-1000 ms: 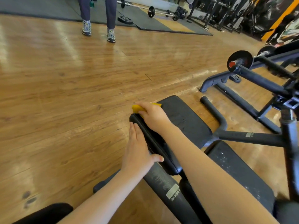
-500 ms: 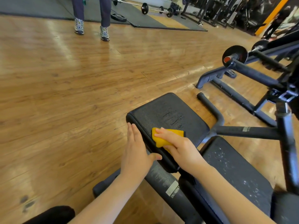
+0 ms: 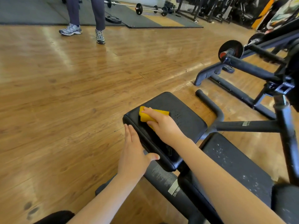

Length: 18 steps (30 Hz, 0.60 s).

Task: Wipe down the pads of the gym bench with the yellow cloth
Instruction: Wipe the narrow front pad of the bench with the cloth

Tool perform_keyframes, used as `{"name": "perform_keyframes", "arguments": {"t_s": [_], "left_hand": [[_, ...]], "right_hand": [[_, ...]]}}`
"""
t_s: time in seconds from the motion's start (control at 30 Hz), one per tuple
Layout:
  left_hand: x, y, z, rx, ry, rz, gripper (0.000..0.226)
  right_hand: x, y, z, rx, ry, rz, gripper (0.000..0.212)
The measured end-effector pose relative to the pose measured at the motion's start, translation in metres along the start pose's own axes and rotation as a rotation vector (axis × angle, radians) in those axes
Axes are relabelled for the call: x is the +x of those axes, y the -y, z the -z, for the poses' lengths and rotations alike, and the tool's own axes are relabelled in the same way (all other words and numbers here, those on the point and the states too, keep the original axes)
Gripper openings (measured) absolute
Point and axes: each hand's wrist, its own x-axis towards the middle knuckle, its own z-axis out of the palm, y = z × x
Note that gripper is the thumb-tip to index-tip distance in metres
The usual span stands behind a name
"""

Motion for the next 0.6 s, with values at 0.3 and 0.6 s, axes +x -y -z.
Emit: {"name": "perform_keyframes", "arguments": {"t_s": [0.3,0.6], "left_hand": [[0.0,-0.001,0.003,0.105,0.039,-0.003,0.129],[0.0,-0.006,0.0,0.07,0.01,0.013,0.129]], "right_hand": [[-0.089,-0.024,0.018,-0.054,-0.061,-0.054,0.047],[0.026,-0.013,0.003,-0.046,-0.088,-0.077,0.045]]}}
